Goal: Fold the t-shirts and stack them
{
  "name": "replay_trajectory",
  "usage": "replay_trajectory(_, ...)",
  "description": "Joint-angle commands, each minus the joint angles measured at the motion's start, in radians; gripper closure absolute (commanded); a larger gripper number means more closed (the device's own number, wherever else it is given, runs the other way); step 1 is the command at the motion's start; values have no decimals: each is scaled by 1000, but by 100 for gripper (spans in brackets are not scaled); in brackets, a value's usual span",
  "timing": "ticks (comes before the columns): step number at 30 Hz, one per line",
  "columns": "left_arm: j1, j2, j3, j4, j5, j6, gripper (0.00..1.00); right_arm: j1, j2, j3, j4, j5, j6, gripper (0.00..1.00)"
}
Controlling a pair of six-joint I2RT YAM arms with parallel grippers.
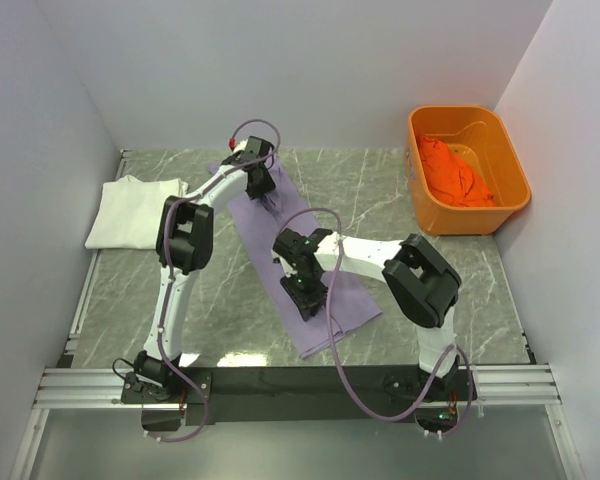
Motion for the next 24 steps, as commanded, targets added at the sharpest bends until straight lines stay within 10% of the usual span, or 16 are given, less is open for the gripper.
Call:
replay_trajectory(1,55,91,37,-20,14,9,57,-4,54,55,-22,-53,-17,63)
replay_trajectory(11,74,82,63,78,114,95,50,-2,108,181,-36,-116,9,63)
replay_trajectory(24,32,-444,-164,75,65,98,5,-85,-277,71,69,63,103,50)
